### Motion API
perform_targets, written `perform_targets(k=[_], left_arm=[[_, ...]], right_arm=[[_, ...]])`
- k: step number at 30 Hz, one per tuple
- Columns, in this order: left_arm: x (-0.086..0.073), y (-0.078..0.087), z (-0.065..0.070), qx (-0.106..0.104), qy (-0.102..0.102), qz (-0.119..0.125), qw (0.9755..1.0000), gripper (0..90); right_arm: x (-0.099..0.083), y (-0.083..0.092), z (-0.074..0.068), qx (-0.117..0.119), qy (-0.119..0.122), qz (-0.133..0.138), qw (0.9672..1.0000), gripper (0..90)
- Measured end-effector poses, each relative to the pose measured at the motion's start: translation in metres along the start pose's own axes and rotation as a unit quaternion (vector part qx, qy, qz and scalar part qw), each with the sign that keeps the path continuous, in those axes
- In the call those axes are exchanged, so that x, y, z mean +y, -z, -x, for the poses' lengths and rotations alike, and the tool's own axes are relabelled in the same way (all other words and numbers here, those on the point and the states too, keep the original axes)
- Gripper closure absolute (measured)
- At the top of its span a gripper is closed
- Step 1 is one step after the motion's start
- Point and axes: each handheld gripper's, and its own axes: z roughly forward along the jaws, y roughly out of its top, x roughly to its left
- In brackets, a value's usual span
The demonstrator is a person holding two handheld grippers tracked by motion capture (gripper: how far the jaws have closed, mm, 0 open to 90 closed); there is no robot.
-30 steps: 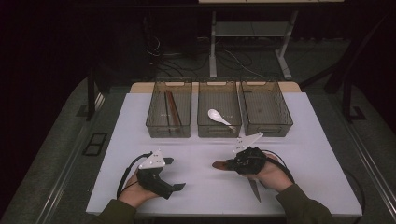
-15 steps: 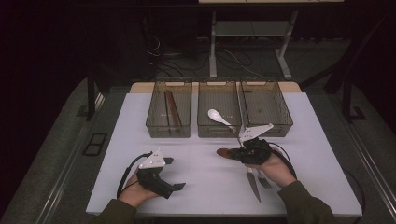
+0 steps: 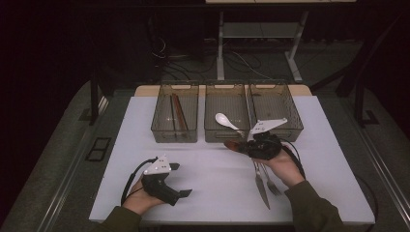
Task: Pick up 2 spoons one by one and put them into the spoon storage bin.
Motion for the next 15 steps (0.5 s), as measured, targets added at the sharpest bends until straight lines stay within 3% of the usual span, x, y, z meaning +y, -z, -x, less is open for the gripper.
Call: perform_targets(k=[8,15], left_arm=[[0.000,0.000,0.000,-0.001,0.000,0.000,1.0000,0.0],[0.000,0.000,0.000,-0.001,0.000,0.002,1.0000,0.0]], right_arm=[[0.022,0.003,0.013,-0.024,-0.020,0.024,0.9992,83.0],[0.050,0.004,0.027,-0.054,-0.042,0.046,0.9966,83.0]])
